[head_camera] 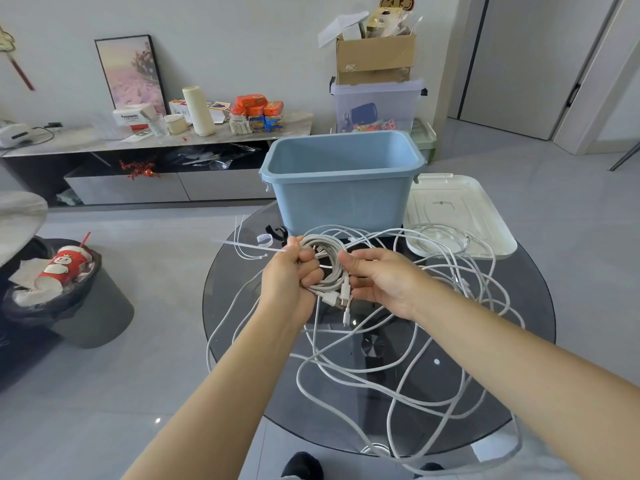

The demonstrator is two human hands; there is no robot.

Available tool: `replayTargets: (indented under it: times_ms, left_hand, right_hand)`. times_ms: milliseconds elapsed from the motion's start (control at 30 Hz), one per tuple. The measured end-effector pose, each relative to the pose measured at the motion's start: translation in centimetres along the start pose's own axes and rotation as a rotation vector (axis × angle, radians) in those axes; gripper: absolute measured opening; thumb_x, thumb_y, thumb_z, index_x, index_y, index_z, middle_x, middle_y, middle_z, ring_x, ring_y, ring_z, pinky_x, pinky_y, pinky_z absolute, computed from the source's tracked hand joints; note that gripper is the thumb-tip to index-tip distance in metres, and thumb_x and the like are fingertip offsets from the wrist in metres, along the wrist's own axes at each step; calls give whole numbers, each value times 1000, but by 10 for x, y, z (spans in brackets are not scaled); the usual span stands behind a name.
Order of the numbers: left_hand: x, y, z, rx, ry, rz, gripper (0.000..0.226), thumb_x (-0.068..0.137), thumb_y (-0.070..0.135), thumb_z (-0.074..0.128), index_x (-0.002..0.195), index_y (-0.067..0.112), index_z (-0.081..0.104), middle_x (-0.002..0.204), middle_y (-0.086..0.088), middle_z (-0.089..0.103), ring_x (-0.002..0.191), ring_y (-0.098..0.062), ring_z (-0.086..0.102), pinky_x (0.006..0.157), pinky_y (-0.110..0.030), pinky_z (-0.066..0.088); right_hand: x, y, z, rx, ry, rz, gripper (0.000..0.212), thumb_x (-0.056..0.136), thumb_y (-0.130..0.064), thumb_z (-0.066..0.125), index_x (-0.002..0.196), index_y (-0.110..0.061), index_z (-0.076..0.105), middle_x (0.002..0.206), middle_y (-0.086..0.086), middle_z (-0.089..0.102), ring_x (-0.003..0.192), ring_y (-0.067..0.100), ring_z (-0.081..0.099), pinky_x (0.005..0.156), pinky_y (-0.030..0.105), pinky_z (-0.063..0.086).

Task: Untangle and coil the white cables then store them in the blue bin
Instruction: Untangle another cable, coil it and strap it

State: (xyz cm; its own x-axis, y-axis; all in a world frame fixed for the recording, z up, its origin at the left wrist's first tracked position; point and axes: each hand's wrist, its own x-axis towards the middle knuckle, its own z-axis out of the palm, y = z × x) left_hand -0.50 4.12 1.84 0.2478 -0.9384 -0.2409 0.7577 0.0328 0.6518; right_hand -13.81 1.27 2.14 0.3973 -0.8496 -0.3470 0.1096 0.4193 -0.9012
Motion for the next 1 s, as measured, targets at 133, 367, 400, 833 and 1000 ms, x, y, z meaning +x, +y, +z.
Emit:
replayTargets:
  times_ms: [133, 367, 400, 833, 1000]
  left_hand:
    - [-3, -1, 5, 68, -10, 10, 27, 104, 21, 32, 79, 13, 40, 50, 6, 36, 33, -3, 21, 31, -14, 23]
    - [-3, -8, 8, 448, 74, 181, 28, 103, 19, 35, 76, 14, 40, 55, 3, 36, 38, -6, 24, 39, -18, 24]
    - [-4, -9, 8, 511, 106, 199, 29, 103, 19, 36, 75, 14, 40, 56, 2, 35, 39, -7, 27, 43, -19, 28]
    - [-7, -16, 14, 612, 87, 218, 21, 102, 21, 38, 83, 14, 43, 62, 1, 42, 50, -9, 37, 51, -21, 37]
    - [-5, -9, 9, 344, 122, 66, 29, 104, 21, 34, 78, 13, 44, 54, 3, 36, 38, -6, 31, 38, -18, 35]
  right_hand:
    - [-2, -2, 1, -6, -140, 1, 18, 91, -16, 59, 100, -1, 61, 66, 2, 50, 42, 3, 46, 39, 16, 43]
    - [-5, -10, -4, -175, 159, -194, 10, 83, -7, 70, 84, -6, 60, 64, 6, 59, 46, 7, 58, 42, 18, 48]
    - [-4, -13, -5, -136, 162, -188, 9, 82, -5, 70, 82, -4, 61, 60, 6, 60, 45, 8, 58, 42, 18, 48]
    - [-4, -18, -7, 100, 74, -167, 9, 88, -2, 62, 80, 2, 60, 59, 4, 66, 67, 21, 70, 67, 28, 59]
    - [-4, -8, -7, -581, 180, -508, 17, 76, -20, 77, 72, -24, 62, 76, -9, 59, 66, 2, 55, 64, 13, 42]
